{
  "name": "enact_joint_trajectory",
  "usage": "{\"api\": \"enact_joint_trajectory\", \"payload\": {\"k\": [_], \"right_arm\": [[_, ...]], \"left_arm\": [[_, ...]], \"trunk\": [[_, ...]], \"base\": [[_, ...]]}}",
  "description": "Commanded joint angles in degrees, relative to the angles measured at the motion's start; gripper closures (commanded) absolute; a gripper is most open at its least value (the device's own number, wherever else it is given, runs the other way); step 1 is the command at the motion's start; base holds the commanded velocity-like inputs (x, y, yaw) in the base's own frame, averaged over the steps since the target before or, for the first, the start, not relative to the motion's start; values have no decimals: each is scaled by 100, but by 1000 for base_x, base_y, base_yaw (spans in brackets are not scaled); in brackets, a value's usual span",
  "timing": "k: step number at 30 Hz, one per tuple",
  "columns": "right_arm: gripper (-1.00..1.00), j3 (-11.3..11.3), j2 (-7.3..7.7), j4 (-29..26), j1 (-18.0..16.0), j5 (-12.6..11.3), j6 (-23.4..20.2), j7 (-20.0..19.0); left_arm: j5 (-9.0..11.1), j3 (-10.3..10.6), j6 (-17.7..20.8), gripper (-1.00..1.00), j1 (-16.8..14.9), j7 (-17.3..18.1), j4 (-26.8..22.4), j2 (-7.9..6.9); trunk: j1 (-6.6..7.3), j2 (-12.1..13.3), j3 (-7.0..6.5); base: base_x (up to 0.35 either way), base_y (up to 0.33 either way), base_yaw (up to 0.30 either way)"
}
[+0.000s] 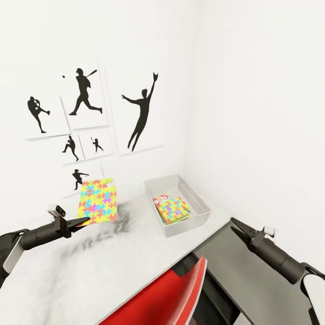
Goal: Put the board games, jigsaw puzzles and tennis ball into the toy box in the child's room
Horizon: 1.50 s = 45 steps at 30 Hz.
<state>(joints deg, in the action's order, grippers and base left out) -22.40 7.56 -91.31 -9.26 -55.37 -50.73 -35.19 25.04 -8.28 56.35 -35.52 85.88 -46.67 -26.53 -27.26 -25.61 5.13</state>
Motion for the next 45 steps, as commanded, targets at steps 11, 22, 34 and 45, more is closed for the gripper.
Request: {"api": "enact_joint_trajectory", "payload": {"k": [11,22,34,45], "right_arm": [[-100,-27,0,-1,-6,0,-33,-15],[-100,-33,0,-1,-6,0,-33,-15],[-100,-26,-3,-1,-6,0,-34,-15],[-100,-44,0,-1,-6,0,-33,-15]], "left_arm": [[10,2,59,100,-6,17,0,-1],[10,2,57,100,1,17,0,-1],[10,2,57,100,1,16,0,-1],[17,2,-47,100,1,17,0,2]], "trunk": [[-6,-11,12],[-6,-11,12],[-6,-11,12],[-6,-11,12]], "base": [[204,0,13],[112,0,0],[48,0,0],[27,0,0]]}}
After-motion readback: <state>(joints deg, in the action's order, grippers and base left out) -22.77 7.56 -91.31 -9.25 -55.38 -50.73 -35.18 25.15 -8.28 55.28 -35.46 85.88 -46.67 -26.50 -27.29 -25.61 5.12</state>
